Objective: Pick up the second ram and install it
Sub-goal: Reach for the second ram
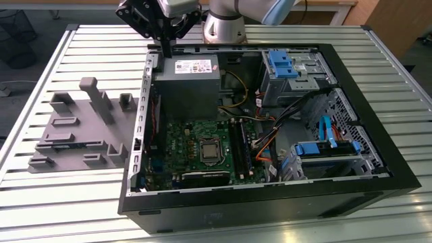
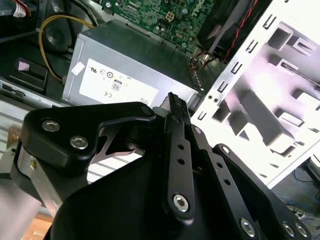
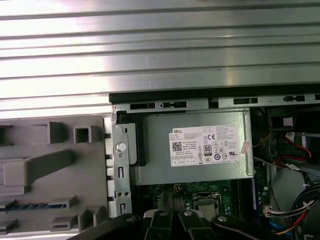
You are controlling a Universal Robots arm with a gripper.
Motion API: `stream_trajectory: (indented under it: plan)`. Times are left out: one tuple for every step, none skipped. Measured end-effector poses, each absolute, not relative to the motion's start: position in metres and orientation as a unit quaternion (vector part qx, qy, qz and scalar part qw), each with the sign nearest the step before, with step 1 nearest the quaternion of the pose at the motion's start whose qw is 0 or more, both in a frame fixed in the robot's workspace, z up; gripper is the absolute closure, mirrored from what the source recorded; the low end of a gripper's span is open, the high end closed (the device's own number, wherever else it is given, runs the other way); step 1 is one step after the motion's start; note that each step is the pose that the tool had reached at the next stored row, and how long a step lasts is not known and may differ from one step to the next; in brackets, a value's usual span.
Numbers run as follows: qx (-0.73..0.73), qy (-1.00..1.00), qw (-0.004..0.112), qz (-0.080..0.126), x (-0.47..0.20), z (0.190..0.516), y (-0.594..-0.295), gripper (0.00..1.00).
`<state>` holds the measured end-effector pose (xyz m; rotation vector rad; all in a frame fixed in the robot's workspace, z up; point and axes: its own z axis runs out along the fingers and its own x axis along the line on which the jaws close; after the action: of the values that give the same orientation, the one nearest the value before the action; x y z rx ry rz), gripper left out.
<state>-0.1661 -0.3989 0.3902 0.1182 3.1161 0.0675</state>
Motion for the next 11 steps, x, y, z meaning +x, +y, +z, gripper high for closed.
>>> stream_trajectory:
  plan:
    - [0.038, 0.999, 0.011, 0.022, -0.1671, 0.3901, -0.3989, 0.89]
    - [0.038, 0.999, 0.011, 0.022, -0.1679, 0.3900, -0.3989, 0.89]
    - [0.038, 0.999, 0.011, 0.022, -0.1687, 0.3900, -0.3989, 0.89]
    - [0.038, 0.999, 0.011, 0.022, -0.1694, 0.3899, -0.3989, 0.89]
    - [0.038, 0.999, 0.011, 0.022, -0.1694, 0.3899, -0.3989, 0.89]
    - [0.038, 0.999, 0.011, 0.022, -0.1697, 0.3899, -0.3989, 0.89]
    - [0.038, 0.999, 0.011, 0.022, -0.1698, 0.3899, -0.3989, 0.89]
    - [0.038, 0.999, 0.011, 0.022, -0.1699, 0.3899, -0.3989, 0.89]
    - [0.038, 0.999, 0.011, 0.022, -0.1700, 0.3899, -0.3989, 0.89]
    - [0.038, 0.999, 0.011, 0.022, -0.1703, 0.3899, -0.3989, 0.89]
    - [0.038, 0.999, 0.011, 0.022, -0.1706, 0.3899, -0.3989, 0.89]
